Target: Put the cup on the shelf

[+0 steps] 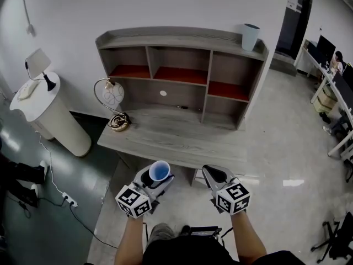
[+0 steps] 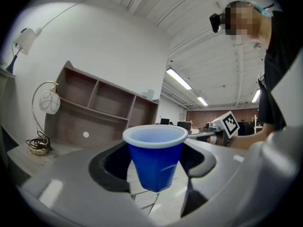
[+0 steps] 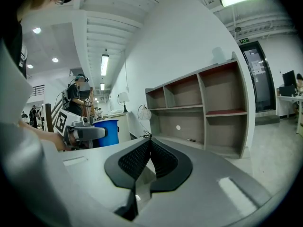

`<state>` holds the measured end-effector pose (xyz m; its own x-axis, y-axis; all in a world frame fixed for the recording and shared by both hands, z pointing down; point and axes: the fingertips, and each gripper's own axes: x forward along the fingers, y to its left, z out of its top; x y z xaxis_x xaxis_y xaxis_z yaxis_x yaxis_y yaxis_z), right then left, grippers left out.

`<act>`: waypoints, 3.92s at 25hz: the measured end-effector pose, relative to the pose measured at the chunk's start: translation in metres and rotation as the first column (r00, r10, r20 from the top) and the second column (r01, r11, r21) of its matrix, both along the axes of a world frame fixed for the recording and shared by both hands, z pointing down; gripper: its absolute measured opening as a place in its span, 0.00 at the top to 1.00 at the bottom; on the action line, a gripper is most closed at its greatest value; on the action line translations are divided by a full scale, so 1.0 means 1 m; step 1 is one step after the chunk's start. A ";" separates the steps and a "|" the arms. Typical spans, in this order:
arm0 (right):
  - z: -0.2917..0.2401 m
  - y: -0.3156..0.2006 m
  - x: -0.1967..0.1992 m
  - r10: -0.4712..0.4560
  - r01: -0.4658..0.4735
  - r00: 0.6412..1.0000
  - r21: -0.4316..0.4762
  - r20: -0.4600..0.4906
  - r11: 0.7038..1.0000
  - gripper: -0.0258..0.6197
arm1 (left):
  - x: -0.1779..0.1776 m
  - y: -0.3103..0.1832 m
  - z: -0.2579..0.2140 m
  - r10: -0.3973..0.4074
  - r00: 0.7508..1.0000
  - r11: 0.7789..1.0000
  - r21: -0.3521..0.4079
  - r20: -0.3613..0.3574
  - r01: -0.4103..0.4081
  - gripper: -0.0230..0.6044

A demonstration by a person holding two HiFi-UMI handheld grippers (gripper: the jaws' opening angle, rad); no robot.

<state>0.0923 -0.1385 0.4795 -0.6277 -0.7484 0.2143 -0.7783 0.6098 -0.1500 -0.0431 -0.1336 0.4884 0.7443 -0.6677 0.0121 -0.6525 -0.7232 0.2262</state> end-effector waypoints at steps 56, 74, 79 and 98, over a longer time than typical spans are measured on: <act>-0.006 -0.295 -0.053 0.230 -0.230 0.973 -0.005 -0.016 0.973 0.94 | -0.018 -0.327 0.003 0.282 0.958 0.959 0.003 0.045 -0.283 0.49; -0.002 -0.279 -0.040 0.194 -0.194 0.981 -0.010 0.007 0.981 0.94 | -0.006 -0.305 0.005 0.243 0.968 0.970 -0.004 0.062 -0.243 0.49; -0.005 -0.276 -0.040 0.190 -0.190 0.982 -0.002 0.008 0.982 0.94 | -0.008 -0.301 0.003 0.236 0.970 0.972 0.001 0.063 -0.237 0.49; -0.008 -0.264 -0.033 0.186 -0.186 0.982 0.001 0.013 0.983 0.94 | 0.000 -0.288 0.006 0.255 0.963 0.967 -0.006 0.087 -0.255 0.49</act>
